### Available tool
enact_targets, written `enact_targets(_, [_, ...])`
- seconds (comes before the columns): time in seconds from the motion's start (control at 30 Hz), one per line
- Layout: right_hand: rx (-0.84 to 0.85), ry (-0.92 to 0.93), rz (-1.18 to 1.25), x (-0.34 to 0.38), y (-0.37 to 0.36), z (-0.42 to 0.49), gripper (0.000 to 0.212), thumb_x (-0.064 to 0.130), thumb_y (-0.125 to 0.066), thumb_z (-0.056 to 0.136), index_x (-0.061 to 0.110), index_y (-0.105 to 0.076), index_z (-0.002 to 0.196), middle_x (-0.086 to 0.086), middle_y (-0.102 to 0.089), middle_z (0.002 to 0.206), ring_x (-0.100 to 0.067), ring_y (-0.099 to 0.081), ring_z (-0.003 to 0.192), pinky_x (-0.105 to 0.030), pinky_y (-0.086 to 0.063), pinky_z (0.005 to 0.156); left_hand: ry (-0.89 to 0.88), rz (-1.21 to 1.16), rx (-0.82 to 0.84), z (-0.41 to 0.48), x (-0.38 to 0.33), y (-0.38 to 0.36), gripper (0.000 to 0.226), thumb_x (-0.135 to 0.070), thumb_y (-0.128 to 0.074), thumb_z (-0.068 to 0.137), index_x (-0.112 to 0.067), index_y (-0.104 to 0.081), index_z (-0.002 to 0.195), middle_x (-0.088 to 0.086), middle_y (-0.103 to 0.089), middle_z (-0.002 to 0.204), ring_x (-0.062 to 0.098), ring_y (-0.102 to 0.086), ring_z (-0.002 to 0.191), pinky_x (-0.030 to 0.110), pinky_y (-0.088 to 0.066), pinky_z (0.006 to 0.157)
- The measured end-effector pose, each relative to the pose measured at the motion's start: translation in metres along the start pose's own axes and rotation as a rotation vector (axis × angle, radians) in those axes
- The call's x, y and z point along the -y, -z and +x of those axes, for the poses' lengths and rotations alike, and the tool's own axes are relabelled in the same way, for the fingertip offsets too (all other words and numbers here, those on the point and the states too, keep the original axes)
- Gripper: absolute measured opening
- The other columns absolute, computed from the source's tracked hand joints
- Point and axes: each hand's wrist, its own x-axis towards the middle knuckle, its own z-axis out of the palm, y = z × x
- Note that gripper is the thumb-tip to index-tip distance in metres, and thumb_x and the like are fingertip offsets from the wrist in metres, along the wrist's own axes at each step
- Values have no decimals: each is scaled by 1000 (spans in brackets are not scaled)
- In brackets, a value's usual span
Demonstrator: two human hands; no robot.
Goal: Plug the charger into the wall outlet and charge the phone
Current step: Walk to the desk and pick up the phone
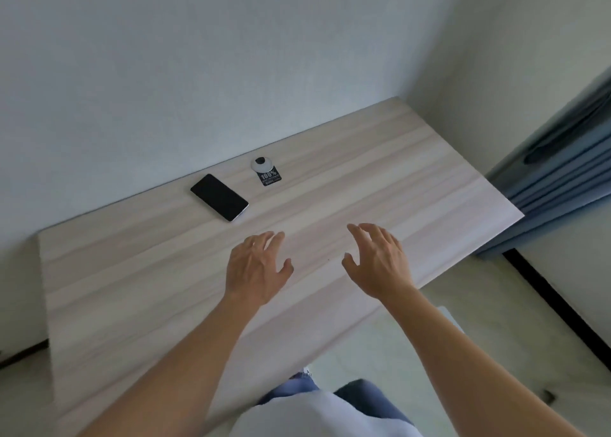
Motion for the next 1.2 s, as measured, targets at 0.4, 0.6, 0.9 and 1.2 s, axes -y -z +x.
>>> enact_targets(0.4, [108,324,-33,46,-19,80,54,33,-64,82,16,-55,132,-12,-61,129,-32,-55,122,-50,-42,107,364,-49,-51,-17,43,2,55,-46,-54,85,-19,-55,133,7,-63,131,29,-60,114,44,-51,91])
enact_targets(0.6, [124,440,-11,64,-36,111,54,31,-71,77,15,-60,127,-12,-66,122,-33,-61,113,-48,-48,99,473,-28,3,-17,58,0,58,-48,-58,84,-23,-51,136,5,-59,136,27,-58,116,44,-51,90])
enact_targets(0.9, [257,486,-22,91,-82,165,56,36,-62,85,18,-53,137,-9,-60,132,-29,-55,123,-44,-46,103,605,-77,80,16,109,-31,67,-55,-54,88,-27,-36,146,1,-41,152,24,-42,135,42,-40,106])
enact_targets(1.2, [349,449,4,132,-137,215,57,37,-61,87,17,-49,139,-8,-57,133,-28,-53,121,-44,-50,93,667,-123,274,41,159,-73,108,-80,-50,74,-35,7,154,-2,17,164,25,10,151,60,-13,118])
